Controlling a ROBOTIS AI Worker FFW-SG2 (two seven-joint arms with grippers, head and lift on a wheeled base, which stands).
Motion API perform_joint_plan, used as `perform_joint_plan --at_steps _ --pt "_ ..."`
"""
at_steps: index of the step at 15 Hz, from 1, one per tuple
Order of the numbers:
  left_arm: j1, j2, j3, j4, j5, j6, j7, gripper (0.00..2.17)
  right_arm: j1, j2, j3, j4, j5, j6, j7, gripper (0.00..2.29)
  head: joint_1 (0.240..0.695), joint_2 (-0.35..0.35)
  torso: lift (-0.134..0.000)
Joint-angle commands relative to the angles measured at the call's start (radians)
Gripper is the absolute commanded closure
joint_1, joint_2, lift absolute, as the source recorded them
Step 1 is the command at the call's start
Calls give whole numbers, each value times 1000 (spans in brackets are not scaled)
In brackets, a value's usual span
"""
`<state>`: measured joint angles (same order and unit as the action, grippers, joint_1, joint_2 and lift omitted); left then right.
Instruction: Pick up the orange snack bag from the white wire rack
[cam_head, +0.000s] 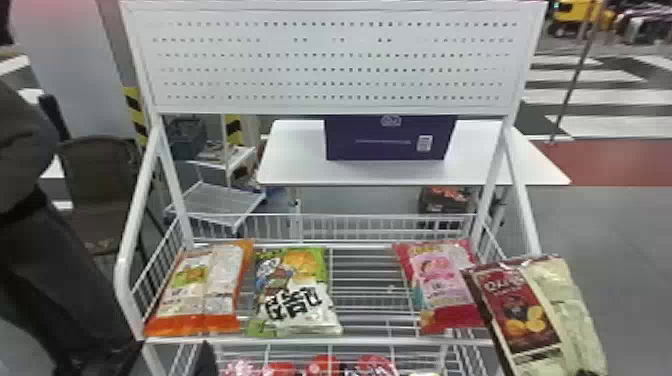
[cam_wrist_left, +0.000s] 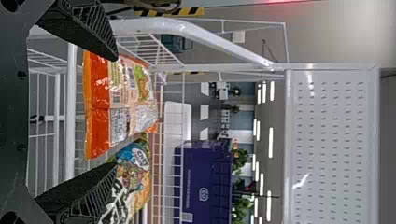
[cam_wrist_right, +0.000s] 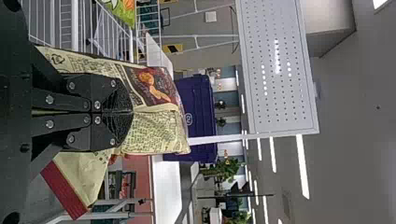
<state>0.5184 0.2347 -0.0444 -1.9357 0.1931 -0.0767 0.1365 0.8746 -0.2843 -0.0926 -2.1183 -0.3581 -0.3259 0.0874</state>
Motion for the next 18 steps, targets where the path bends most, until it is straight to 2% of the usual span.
perform_joint_plan --at_steps 1,5,12,13,14,16,17,18 --pt "-155 0 -32 96 -6 91 2 87 3 -1 -3 0 -1 0 0 2256 499 0 0" --pt "-363 1 -58 291 5 134 11 87 1 2 1 11 5 0 0 2256 499 0 0" --pt "-509 1 -51 488 32 162 -6 90 0 14 -1 14 15 3 2 2256 499 0 0" --pt "-515 1 -49 492 32 177 -11 215 0 14 -1 14 13 3 0 2256 499 0 0" --pt "-520 1 -45 492 40 190 -29 623 0 14 -1 14 13 3 0 2256 499 0 0" --pt "-517 0 -45 491 48 193 -15 1963 0 14 -1 14 13 3 0 2256 499 0 0" --pt "-515 1 -40 491 51 217 -20 2135 0 14 -1 14 13 3 0 2256 499 0 0" --pt "-509 3 -40 489 51 217 -23 2138 0 13 -3 14 13 3 0 2256 499 0 0"
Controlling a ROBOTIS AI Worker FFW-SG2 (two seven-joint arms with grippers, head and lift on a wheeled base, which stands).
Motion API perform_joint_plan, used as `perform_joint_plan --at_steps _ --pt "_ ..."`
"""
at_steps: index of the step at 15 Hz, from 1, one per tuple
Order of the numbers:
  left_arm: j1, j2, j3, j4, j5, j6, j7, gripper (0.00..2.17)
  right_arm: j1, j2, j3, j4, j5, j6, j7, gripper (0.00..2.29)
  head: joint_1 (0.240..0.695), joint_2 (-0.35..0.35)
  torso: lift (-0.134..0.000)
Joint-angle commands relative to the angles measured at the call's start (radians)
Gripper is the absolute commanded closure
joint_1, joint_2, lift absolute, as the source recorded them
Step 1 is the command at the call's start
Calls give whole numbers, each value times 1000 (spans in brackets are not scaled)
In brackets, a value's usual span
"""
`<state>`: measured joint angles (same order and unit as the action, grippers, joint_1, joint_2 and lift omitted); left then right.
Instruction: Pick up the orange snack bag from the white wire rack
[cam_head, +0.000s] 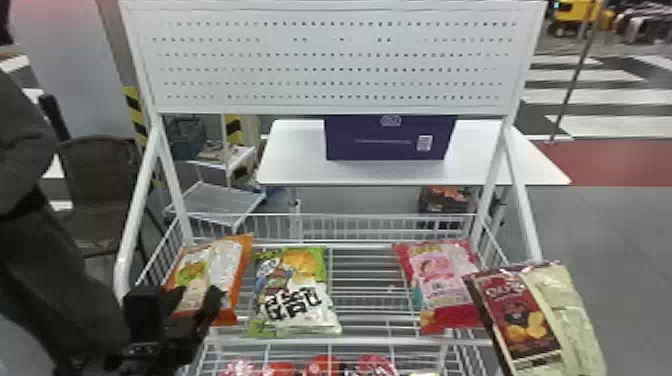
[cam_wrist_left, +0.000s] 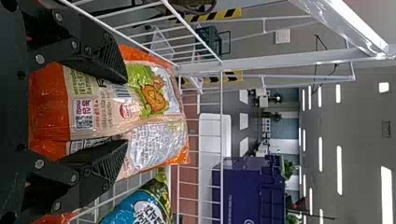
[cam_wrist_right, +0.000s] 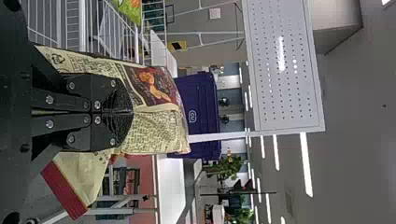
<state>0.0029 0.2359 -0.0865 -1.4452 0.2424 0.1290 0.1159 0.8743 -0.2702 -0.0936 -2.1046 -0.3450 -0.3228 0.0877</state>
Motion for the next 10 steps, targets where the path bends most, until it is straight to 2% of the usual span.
perform_joint_plan --at_steps 1,5,10 --pt "12 2 2 -8 0 11 1 2145 0 -1 -2 0 0 0 0 2256 499 0 0" --pt "80 0 19 -96 0 -1 25 2145 -3 -4 0 0 -2 0 0 2256 499 0 0" --pt "367 -1 79 -474 21 -50 47 2148 -6 -6 5 2 -2 -3 0 2256 499 0 0"
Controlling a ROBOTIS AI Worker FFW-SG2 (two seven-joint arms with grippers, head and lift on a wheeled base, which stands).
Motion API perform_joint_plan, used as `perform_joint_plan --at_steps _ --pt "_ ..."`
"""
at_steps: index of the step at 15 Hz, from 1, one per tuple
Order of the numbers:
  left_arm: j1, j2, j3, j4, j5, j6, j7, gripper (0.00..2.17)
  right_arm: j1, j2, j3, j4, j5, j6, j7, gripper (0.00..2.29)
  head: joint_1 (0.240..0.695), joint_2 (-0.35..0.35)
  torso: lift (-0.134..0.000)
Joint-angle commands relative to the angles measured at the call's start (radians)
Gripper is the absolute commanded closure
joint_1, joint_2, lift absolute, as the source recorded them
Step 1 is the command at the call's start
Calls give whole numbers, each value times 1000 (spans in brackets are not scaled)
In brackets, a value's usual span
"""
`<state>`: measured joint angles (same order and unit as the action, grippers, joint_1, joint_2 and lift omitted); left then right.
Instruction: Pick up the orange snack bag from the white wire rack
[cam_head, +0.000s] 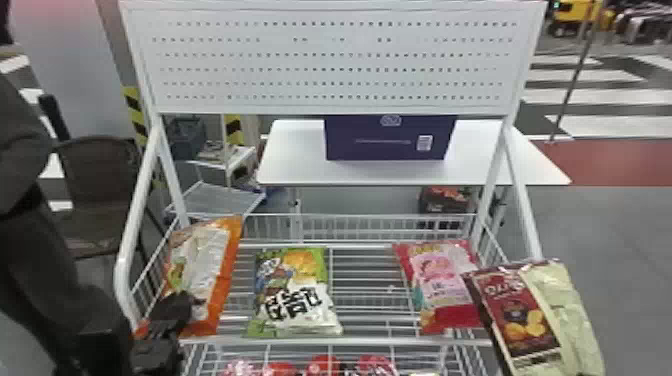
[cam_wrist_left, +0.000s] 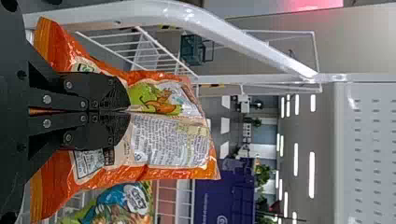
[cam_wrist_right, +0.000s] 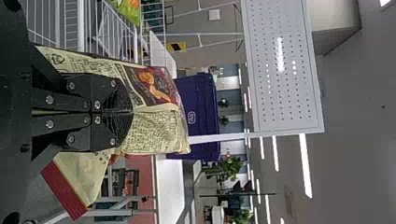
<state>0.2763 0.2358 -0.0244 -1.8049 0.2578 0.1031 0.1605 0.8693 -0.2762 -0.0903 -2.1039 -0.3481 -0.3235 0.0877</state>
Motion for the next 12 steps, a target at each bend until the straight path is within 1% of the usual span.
perform_joint_plan --at_steps 1,2,4,6,8,11,12 --pt "159 -1 32 -189 9 -27 2 2145 -1 2 3 1 3 -2 0 2256 499 0 0" --pt "222 0 44 -252 18 -27 1 2148 -1 3 4 2 3 -2 0 2256 499 0 0" --pt "314 7 55 -320 20 -67 -9 2145 -3 5 6 4 5 1 0 2256 499 0 0" --pt "368 10 54 -335 14 -73 -12 2145 -4 5 9 2 5 -2 0 2256 499 0 0" --pt "434 10 49 -347 14 -159 -10 2148 -3 5 12 1 5 -2 0 2256 499 0 0" --pt "518 13 49 -373 6 -236 -3 2145 4 3 9 -11 3 -2 0 2256 499 0 0" --pt "540 14 49 -376 -6 -266 -1 2145 7 3 7 -11 3 -2 1 2256 499 0 0"
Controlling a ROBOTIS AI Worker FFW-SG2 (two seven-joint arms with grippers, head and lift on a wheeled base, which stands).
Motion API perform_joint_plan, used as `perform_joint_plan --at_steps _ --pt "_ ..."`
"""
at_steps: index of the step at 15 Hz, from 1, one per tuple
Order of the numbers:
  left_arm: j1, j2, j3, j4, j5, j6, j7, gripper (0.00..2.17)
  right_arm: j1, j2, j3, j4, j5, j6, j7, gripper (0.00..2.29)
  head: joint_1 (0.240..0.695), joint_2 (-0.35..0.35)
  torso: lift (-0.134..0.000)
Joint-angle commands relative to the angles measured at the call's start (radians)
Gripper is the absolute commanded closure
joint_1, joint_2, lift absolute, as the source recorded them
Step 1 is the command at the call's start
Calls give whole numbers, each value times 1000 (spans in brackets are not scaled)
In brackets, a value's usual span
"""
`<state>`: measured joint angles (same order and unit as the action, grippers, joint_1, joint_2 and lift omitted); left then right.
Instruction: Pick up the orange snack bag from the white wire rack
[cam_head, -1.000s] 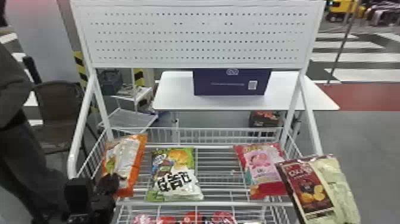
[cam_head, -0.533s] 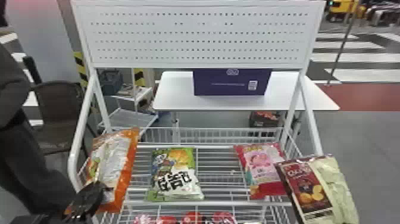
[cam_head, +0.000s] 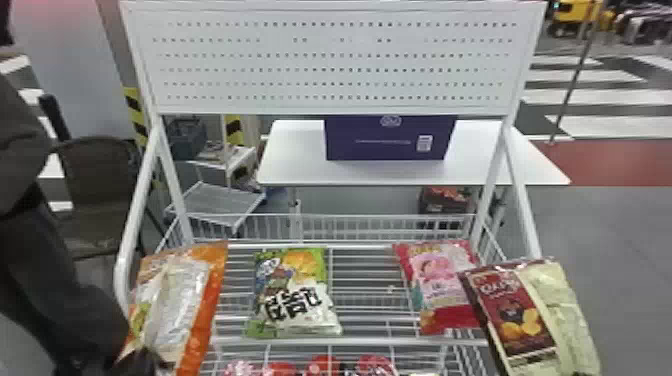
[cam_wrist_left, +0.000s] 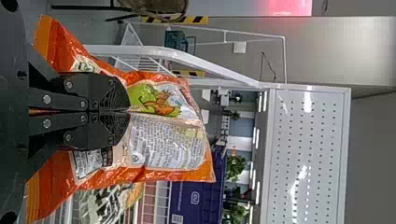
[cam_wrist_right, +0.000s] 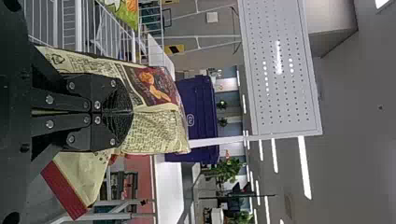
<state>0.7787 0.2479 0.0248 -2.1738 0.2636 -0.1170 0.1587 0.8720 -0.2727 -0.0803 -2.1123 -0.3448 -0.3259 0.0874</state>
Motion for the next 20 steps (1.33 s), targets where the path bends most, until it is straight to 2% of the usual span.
perform_joint_plan --at_steps 1,20 --pt "57 2 1 -14 -15 -71 1 2145 4 -2 -4 -3 0 0 0 2256 499 0 0" --pt "94 2 4 -18 -15 -117 -8 2145 -11 0 -3 6 4 0 0 2256 499 0 0"
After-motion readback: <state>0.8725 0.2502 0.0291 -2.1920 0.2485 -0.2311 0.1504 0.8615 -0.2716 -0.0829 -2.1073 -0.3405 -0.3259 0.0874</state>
